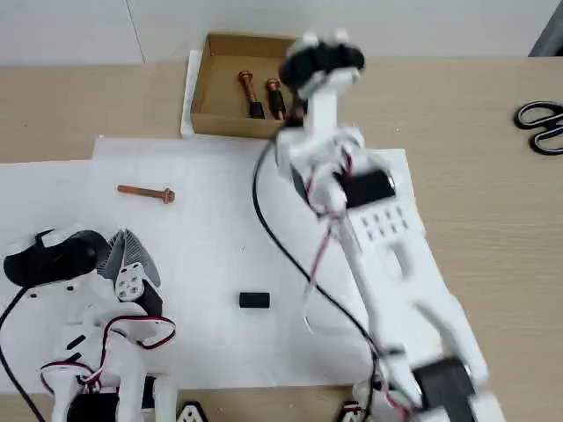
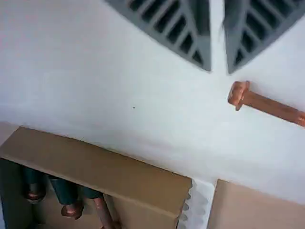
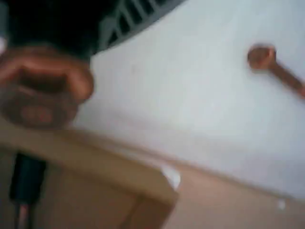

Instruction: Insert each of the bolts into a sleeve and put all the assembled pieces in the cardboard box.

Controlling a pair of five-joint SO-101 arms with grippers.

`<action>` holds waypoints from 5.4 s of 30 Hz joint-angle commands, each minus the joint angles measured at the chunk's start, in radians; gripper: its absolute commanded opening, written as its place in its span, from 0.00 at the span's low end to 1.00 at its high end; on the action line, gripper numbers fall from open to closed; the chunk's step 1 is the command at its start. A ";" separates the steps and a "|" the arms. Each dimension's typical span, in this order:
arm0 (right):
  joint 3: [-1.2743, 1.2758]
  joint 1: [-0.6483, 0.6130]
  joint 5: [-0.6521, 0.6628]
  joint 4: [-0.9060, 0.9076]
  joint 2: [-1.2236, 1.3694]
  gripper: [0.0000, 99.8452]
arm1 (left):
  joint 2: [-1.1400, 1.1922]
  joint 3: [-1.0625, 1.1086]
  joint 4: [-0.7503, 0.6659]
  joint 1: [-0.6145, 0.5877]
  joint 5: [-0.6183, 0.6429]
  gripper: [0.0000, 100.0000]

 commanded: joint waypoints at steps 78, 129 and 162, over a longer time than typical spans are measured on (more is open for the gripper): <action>-1.501 -0.111 -0.049 0.871 0.905 0.23 | -0.006 -0.070 0.141 -0.120 0.006 0.01; 0.330 -0.386 0.953 0.664 -0.148 0.23 | -0.009 -0.134 0.141 -0.120 0.077 0.01; 0.427 -0.452 0.947 0.441 -0.076 0.23 | -0.009 -0.128 0.114 -0.420 -0.044 0.01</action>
